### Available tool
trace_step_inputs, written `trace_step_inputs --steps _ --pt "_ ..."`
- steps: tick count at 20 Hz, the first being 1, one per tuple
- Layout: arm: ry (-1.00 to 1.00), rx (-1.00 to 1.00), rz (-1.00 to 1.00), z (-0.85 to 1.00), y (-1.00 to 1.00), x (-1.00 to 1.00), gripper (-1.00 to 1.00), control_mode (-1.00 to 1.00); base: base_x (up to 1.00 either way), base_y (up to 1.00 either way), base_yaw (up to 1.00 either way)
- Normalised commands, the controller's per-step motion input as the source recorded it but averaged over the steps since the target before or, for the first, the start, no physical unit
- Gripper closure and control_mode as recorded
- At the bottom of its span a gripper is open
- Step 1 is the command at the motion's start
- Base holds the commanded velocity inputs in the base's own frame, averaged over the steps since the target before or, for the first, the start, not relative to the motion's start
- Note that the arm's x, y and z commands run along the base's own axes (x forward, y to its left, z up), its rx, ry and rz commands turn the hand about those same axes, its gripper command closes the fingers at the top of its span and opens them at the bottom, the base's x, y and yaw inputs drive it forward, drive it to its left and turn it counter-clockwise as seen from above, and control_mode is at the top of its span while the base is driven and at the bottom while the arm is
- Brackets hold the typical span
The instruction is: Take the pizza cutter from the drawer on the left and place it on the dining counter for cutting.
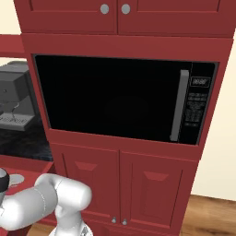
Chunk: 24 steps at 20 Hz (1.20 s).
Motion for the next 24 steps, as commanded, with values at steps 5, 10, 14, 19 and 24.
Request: trace_step_inputs --steps 5,10,14,19,24 --pt "0.0 0.0 0.0 -0.42 0.0 0.06 -1.0 -1.0 0.0 0.0 0.0" --pt "0.0 0.0 0.0 -0.27 0.0 0.03 -1.0 -1.0 0.0 0.0 0.0" --pt "0.0 0.0 0.0 -0.26 0.0 0.05 -1.0 -1.0 0.0 0.0 0.0" --pt "0.0 0.0 0.0 -0.25 0.02 0.07 -1.0 -1.0 0.0 0.0 0.0" --pt "0.0 0.0 0.0 -0.2 0.17 0.16 -1.0 -1.0 0.0 0.0 0.0"
